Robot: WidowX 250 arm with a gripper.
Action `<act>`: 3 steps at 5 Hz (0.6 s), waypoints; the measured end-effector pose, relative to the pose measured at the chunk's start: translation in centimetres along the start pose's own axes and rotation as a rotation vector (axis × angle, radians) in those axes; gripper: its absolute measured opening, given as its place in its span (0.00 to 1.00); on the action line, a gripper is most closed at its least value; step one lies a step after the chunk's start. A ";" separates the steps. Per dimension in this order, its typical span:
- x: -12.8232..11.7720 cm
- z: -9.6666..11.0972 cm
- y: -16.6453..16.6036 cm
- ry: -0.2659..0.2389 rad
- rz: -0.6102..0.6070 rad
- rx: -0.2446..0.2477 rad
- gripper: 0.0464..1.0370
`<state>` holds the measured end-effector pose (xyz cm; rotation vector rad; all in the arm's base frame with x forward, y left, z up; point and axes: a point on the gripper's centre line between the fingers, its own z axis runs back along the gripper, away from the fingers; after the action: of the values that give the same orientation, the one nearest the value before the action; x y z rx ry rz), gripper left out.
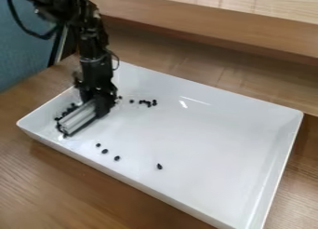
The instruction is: Sweep into pile
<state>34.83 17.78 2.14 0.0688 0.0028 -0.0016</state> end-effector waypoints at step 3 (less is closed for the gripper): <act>0.5 0.6 -0.8 0.023 0.051 -0.138 0.91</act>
<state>35.30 16.91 2.63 -0.0692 0.0242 0.0499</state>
